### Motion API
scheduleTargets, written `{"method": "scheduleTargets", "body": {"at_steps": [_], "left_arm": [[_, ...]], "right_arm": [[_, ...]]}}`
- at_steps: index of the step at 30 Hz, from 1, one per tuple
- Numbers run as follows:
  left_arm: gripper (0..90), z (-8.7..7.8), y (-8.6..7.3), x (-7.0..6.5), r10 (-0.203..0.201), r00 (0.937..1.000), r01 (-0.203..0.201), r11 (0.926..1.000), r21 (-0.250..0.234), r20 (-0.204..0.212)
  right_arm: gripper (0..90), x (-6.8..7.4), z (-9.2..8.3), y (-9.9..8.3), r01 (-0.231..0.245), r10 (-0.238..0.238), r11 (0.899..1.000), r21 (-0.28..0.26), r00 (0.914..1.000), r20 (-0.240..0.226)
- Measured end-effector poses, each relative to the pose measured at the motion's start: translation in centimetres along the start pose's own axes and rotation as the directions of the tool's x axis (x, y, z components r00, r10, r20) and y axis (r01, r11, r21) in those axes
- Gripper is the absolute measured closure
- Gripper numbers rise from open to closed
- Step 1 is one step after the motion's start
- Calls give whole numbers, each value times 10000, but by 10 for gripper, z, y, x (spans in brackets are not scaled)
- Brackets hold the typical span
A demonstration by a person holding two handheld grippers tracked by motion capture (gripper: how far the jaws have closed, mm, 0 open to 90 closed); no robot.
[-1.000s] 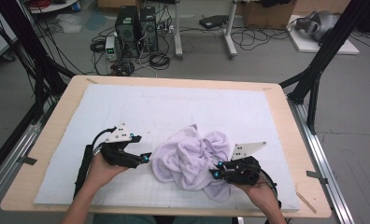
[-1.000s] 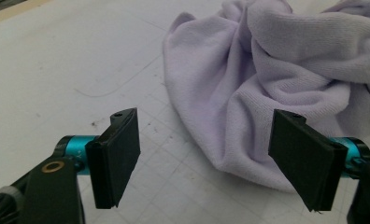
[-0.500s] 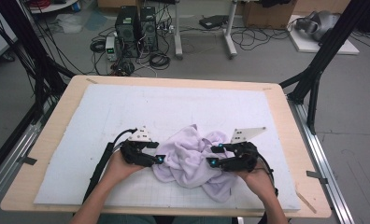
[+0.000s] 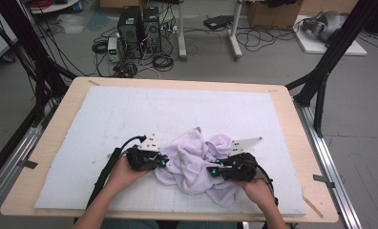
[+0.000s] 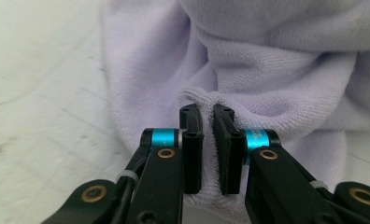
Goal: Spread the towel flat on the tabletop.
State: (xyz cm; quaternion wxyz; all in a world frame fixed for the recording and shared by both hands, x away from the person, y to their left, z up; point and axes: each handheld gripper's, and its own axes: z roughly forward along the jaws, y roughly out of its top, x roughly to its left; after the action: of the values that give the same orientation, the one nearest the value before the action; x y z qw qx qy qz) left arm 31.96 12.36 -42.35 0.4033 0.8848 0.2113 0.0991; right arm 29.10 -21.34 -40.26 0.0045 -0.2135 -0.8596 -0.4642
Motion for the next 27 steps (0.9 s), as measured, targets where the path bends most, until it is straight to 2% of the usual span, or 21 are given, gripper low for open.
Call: {"method": "scheduleTargets", "body": {"at_steps": [4, 6, 11, 13, 16, 17, 18, 20, 21, 22, 25, 27], "left_arm": [[825, -22, -3, 8, -192, 9989, 179, 9994, -302, -426], [826, -37, -5, 10, -133, 9970, 93, 9986, -517, -768], [828, -78, -6, 13, 2, 9883, -132, 9963, -845, -1525], [828, -92, -7, 14, 65, 9838, -214, 9965, -814, -1794], [828, -110, -11, 12, 104, 9771, -296, 9958, -871, -2125], [828, -112, -14, 12, 69, 9783, -265, 9954, -917, -2069], [824, -112, -16, 12, 48, 9801, -217, 9963, -828, -1984], [809, -107, -22, 13, -5, 9864, -113, 9975, -704, -1643], [694, -104, -25, 14, -63, 9880, -38, 9979, -649, -1541], [694, -102, -27, 15, -198, 9887, 98, 9977, -676, -1488], [499, -96, -30, 18, -498, 9857, 357, 9954, -893, -1608], [448, -94, -30, 21, -565, 9849, 420, 9950, -904, -1637]], "right_arm": [[784, 9, 2, 19, 443, -446, 9990, -115, 9987, -229], [785, 13, 3, 27, 551, -562, 9980, -322, 9978, -346], [785, 26, 10, 45, 837, -893, 9934, -779, 9934, -714], [785, 28, 12, 46, 897, -959, 9926, -818, 9926, -751], [785, 39, 21, 44, 949, -1030, 9929, -723, 9876, -1182], [785, 39, 21, 44, 949, -1030, 9929, -723, 9876, -1182], [775, 42, 29, 37, 992, -1025, 9945, -325, 9869, -1246], [756, 42, 32, 34, 930, -939, 9956, -131, 9876, -1255], [678, 40, 32, 32, 742, -748, 9972, -93, 9884, -1322], [678, 40, 32, 32, 742, -748, 9972, -93, 9884, -1322], [586, 37, 20, 41, 616, -665, 9966, -553, 9936, -909], [555, 30, 13, 50, 617, -658, 9953, -742, 9964, -541]]}}
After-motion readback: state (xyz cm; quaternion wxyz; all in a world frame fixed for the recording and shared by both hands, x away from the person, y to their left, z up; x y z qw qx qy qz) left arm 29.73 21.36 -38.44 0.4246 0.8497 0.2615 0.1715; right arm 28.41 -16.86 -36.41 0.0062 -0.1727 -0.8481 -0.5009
